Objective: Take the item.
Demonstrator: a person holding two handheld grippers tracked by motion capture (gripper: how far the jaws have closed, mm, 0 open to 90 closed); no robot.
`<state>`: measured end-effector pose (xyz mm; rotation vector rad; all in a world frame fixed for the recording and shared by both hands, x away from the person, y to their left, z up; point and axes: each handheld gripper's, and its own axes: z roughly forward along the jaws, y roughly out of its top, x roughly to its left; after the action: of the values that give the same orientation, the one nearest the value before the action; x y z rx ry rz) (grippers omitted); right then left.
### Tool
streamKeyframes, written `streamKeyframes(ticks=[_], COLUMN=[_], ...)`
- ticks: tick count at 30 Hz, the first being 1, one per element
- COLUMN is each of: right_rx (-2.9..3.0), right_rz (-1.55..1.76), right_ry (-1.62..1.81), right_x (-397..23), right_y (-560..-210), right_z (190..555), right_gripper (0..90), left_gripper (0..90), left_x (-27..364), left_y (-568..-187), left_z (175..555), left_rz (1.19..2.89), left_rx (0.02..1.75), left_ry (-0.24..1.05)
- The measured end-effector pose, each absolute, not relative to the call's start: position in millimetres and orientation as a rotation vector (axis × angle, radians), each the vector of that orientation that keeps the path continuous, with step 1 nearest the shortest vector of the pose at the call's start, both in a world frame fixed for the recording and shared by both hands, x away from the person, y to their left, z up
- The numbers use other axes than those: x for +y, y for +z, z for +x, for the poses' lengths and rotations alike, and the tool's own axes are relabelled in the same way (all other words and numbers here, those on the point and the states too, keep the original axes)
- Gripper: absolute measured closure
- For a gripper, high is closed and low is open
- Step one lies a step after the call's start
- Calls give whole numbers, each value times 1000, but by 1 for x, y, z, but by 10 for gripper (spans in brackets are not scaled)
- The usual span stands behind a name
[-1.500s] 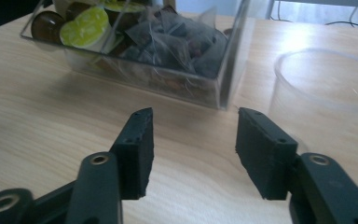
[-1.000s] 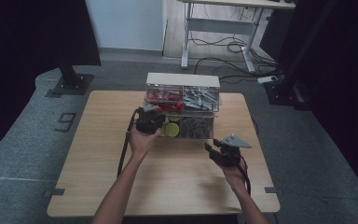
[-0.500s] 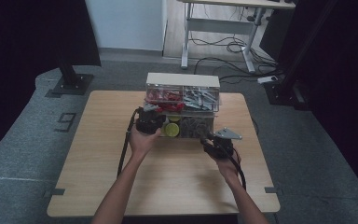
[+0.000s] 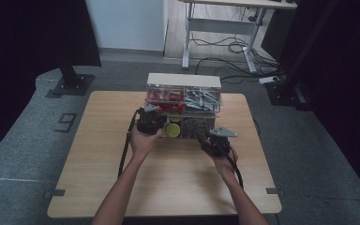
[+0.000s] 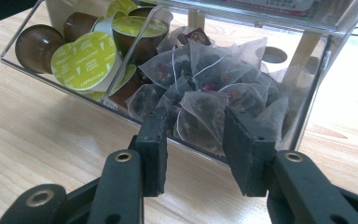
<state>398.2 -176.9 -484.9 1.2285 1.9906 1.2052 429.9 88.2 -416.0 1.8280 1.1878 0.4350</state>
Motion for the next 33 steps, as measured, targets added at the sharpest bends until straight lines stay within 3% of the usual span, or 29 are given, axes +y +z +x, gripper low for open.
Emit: streamKeyframes(ticks=[19, 25, 28, 33], right_rx=[2001, 2011, 2026, 2025], right_rz=[1239, 1250, 1259, 1237], right_ry=[1168, 1142, 1162, 1180], right_x=[-169, -168, -171, -171], right_y=[-488, -492, -492, -490], right_z=[417, 422, 424, 423], right_gripper=[614, 745, 861, 890], left_gripper=[900, 900, 900, 900], left_x=[88, 88, 88, 89], left_y=[-416, -417, -416, -417], left_z=[430, 429, 429, 429], left_rz=[1828, 1827, 1826, 1824], left_rx=[1183, 1183, 1182, 1182], left_ry=[432, 431, 430, 430])
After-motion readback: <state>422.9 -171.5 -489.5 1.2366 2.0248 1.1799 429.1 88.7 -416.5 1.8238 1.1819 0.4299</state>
